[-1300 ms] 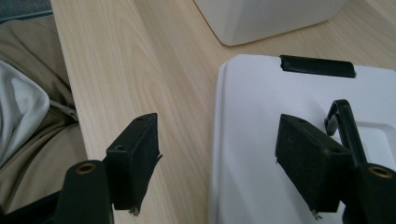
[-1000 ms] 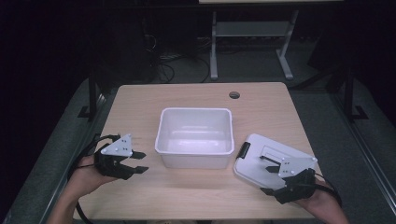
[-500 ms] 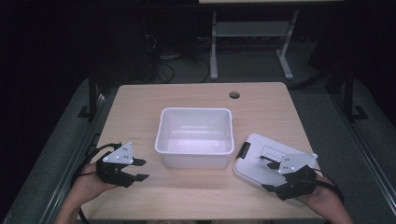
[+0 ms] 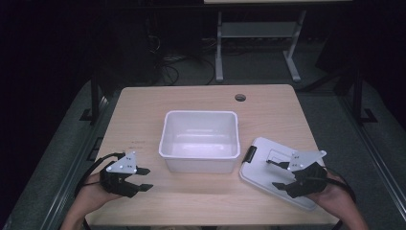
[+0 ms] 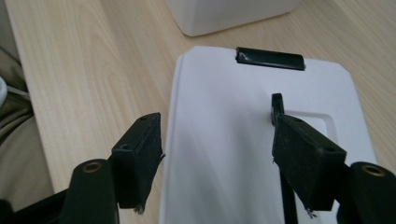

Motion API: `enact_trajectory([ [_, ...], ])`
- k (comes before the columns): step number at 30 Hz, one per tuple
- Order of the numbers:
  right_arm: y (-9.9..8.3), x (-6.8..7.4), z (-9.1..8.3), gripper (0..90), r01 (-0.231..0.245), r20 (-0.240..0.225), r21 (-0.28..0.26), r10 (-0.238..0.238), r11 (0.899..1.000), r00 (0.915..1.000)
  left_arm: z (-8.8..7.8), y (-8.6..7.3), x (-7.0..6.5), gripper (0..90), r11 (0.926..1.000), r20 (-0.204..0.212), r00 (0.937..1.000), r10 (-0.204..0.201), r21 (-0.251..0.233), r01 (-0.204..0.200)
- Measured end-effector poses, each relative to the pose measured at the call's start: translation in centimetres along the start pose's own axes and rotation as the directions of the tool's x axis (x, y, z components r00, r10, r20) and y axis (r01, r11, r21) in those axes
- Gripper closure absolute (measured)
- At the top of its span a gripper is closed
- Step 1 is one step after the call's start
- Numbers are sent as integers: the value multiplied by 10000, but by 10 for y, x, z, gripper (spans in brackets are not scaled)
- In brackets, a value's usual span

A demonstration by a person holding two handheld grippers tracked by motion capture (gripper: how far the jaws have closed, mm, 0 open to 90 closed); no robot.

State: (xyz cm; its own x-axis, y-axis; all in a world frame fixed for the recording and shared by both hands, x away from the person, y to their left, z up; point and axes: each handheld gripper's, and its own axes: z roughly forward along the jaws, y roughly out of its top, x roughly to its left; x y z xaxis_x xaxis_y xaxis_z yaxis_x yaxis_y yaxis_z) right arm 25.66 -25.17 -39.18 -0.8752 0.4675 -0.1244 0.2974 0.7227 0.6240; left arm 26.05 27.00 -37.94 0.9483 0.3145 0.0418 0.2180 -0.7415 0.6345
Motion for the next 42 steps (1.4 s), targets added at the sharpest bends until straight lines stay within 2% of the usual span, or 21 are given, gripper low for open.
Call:
enact_trajectory([
  [6,-2,-12,4,341,-172,88,200,170,9997,9998,3,-9,0,459,9995,-15,9995,-324,-24,324],
  [12,-6,-20,10,379,-223,75,520,220,9984,9997,5,-13,-2,447,9994,-36,9994,-340,-51,339],
  [17,-11,-27,14,448,-417,187,699,404,9967,9990,9,-17,-4,423,9992,-25,9992,-387,-22,387],
  [21,-15,-35,17,546,-584,284,866,561,9945,9980,10,-20,-4,421,9984,-57,9986,-523,-225,522],
  [25,-16,-38,21,610,-502,283,979,476,9939,9985,11,-20,-3,420,9981,-42,9985,-544,-290,542],
  [30,-15,-41,24,679,-472,268,1004,448,9938,9986,10,-21,-3,420,9977,-67,9984,-558,-389,555],
  [38,-15,-48,27,815,-434,38,921,432,9948,9991,15,-22,-1,418,9980,-11,9984,-570,-264,570],
  [42,-15,-50,27,823,-503,11,823,504,9953,9987,17,-22,-1,416,9979,31,9982,-598,-249,599],
])
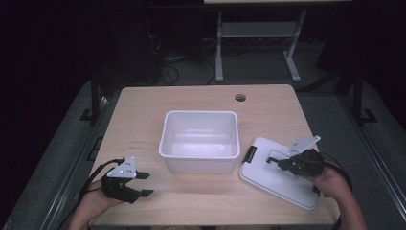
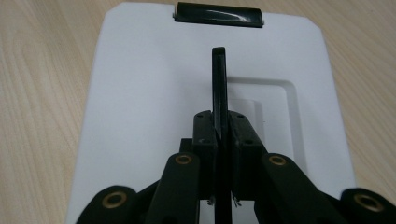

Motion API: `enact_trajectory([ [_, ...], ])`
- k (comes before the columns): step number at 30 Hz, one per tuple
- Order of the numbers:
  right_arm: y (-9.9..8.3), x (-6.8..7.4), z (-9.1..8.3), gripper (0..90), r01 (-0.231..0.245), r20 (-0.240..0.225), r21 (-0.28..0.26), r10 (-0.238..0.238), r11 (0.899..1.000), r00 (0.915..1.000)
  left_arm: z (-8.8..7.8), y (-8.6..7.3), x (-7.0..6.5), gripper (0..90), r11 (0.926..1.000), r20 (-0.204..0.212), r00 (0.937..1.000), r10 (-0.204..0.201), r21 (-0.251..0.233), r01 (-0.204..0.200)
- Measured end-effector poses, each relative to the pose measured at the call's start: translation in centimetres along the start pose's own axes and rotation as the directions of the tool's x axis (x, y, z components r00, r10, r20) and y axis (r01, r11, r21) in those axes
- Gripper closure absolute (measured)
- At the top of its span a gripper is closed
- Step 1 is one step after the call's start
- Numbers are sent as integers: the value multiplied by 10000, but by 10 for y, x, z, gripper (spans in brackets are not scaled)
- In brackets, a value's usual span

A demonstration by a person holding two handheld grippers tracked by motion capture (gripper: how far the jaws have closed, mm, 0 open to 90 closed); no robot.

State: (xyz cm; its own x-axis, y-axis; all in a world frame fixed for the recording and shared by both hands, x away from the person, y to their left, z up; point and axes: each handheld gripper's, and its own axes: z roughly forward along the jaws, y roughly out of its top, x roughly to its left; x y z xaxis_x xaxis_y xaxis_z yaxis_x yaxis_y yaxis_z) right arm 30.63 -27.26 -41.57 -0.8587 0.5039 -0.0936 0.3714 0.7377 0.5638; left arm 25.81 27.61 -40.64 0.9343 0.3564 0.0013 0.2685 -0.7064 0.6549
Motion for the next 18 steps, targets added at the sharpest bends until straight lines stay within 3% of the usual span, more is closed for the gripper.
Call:
enact_trajectory([
  [10,0,-6,-4,839,-23,-75,79,23,10000,10000,-2,-5,1,409,9999,-58,9999,-148,-63,148],
  [18,6,-10,-14,840,87,-221,-161,-91,9998,9997,-3,-6,1,407,9999,-74,9999,-121,-116,120],
])
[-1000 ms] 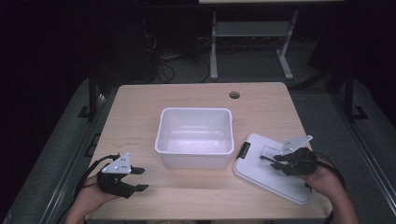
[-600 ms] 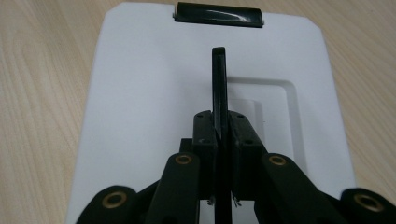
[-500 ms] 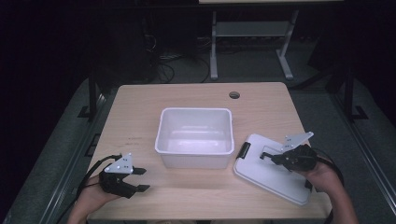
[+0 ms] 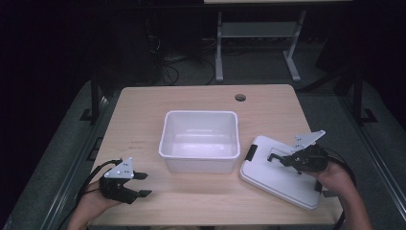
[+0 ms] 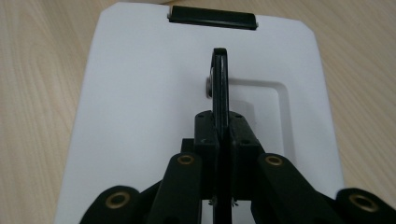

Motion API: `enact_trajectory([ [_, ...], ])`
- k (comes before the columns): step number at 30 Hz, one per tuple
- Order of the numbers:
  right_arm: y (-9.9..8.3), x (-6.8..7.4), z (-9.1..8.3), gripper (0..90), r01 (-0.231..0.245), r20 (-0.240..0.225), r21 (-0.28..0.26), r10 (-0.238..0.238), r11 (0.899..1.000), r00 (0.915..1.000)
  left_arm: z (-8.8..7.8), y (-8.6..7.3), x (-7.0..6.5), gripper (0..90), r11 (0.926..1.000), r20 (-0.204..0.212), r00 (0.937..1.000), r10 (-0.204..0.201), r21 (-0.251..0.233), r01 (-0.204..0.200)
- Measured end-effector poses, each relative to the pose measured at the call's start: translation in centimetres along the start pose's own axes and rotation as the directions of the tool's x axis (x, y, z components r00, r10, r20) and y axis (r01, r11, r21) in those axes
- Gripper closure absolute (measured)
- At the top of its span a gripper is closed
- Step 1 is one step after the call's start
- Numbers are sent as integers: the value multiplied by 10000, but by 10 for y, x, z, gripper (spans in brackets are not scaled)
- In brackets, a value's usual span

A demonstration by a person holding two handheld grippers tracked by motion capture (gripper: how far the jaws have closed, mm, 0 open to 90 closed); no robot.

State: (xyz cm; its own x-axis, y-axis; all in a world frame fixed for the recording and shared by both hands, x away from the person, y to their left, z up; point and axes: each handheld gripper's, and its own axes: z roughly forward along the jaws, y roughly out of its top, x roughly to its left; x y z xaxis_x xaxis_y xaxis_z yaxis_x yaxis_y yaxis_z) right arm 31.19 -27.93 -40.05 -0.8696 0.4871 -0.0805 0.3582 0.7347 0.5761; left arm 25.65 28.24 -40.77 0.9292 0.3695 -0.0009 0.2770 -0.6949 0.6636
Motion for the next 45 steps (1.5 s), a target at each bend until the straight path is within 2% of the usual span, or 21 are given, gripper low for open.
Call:
enact_trajectory([
  [15,6,0,-23,840,394,-244,-263,-401,9989,9989,-2,-1,1,393,10000,-27,10000,-41,-3,41],
  [25,8,1,-37,840,558,-232,-324,-565,9979,9981,-1,0,0,377,9999,-44,10000,-40,96,40],
  [34,9,4,-52,840,782,-117,-456,-788,9959,9968,-3,0,1,369,10000,-58,10000,-48,-10,48],
  [45,18,3,-67,840,992,-106,-399,-997,9943,9950,-5,-2,1,364,9999,-83,9999,-132,-57,132],
])
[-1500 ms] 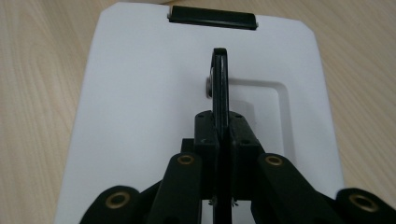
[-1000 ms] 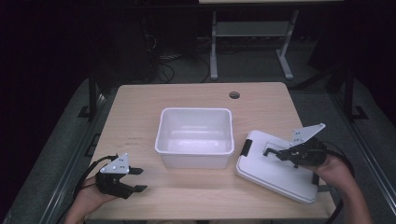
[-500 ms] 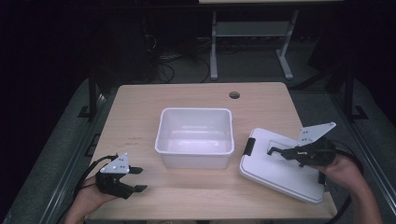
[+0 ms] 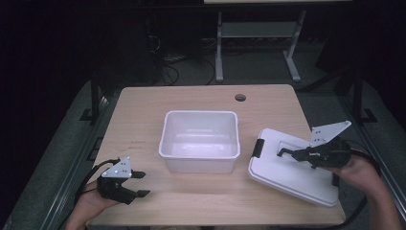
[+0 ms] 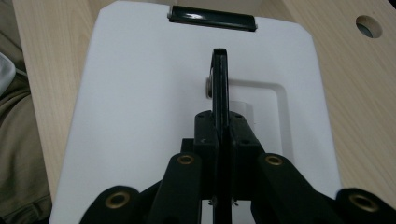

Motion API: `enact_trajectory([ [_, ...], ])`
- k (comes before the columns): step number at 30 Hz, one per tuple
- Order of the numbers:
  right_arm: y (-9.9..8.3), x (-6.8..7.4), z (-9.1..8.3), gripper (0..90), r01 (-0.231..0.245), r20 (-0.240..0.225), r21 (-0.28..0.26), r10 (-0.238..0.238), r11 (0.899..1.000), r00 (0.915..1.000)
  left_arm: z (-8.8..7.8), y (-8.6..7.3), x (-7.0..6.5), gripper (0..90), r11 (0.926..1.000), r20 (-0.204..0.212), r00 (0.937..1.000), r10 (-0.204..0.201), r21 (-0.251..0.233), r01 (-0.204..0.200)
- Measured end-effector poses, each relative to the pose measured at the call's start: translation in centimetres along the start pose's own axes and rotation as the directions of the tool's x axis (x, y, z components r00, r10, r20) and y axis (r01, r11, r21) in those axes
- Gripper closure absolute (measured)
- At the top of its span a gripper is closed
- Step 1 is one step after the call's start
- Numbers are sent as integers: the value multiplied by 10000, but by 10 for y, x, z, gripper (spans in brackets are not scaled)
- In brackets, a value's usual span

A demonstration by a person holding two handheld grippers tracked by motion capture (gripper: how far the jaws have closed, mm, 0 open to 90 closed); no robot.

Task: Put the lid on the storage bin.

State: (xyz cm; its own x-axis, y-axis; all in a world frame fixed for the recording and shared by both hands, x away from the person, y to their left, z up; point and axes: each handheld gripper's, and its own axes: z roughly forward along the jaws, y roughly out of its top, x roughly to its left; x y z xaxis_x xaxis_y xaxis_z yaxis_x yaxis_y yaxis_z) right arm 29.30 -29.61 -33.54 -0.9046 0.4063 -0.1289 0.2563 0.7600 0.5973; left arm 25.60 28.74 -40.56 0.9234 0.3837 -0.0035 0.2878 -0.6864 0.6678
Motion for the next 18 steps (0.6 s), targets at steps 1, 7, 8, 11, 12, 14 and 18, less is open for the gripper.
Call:
enact_trajectory([
  [1,2,0,-2,840,47,31,41,-47,10000,10000,-1,0,0,364,10000,-15,10000,-7,17,7],
  [7,7,-1,-8,840,124,2,-30,-124,9999,9999,-2,-1,1,363,10000,-40,10000,-25,-47,25],
  [8,7,-1,-9,840,135,12,-35,-135,9999,9999,-2,-1,1,363,10000,-36,10000,-41,-40,41],
  [11,10,-1,-11,840,194,-25,18,-194,9998,9998,-1,-1,1,362,10000,-9,10000,-36,-38,36],
  [12,10,-1,-12,840,176,-32,23,-175,9998,9998,-1,-1,1,362,10000,-1,10000,-43,-56,43],
  [14,11,-1,-13,840,257,-53,-18,-258,9997,9997,-1,-1,1,362,10000,0,10000,-30,-60,30],
  [18,16,-1,-18,840,356,-15,-39,-356,9994,9994,-2,-1,1,362,10000,27,10000,-57,-59,57],
])
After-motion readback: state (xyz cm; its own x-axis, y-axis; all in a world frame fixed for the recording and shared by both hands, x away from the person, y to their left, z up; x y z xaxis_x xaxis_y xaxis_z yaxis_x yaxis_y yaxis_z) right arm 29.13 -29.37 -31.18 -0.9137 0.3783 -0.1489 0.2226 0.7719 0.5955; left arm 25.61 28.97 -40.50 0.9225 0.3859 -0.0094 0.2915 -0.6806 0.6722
